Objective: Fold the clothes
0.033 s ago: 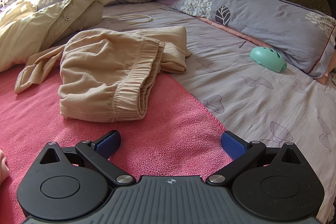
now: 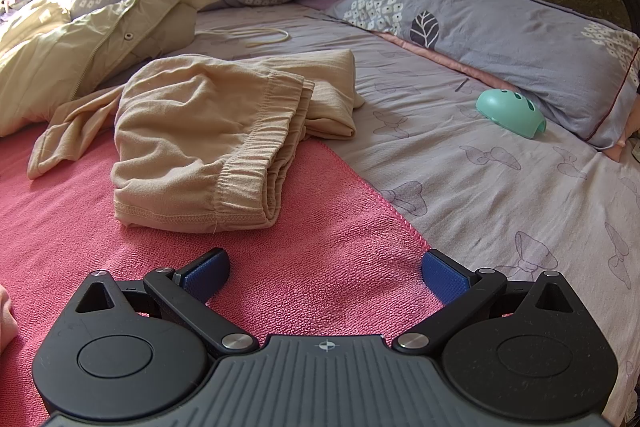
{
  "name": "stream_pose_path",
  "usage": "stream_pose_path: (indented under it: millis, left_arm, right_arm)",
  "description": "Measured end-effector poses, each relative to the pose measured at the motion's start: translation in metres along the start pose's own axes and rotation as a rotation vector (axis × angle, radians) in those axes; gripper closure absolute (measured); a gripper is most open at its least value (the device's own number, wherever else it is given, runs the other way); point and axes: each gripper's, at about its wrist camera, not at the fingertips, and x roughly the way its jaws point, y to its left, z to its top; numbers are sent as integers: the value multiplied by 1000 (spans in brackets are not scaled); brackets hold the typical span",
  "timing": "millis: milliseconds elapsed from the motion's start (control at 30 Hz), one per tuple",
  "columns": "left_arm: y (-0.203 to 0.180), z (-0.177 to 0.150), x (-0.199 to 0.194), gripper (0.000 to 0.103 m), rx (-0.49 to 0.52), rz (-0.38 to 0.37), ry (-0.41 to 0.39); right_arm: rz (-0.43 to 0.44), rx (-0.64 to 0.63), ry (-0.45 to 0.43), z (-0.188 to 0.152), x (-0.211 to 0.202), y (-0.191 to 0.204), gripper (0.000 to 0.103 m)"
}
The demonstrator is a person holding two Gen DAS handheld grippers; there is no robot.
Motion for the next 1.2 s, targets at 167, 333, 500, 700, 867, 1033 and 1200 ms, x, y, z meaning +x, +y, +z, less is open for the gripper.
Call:
stream_pose_path:
  millis: [167,333,500,700,867,1033,1200]
  left_arm:
    - [3,5,0,0,-9,4,22]
    - [-2,2,-4,0,-32,20,31]
    - [0,7,-8,0,-18,3,87]
    - [10,-2,-34,0,-7,-90,42]
    - [11,-3,-56,0,87,-4,-37]
    - [32,-8,-51,0,101,98,-32]
    - [56,-20,-33,0,-27,58,32]
  right_arm:
    - [0,0,0,0,0,0,0]
    - [0,0,0,0,0,0,0]
    - [0,0,0,0,0,0,0]
    - [-1,-1,-1,0,0,0,0]
    - [3,2,3,1,1,-3,0]
    - [0,1,0,0,0,-1,0]
    - [0,2,-1,-1,-1,-2,0]
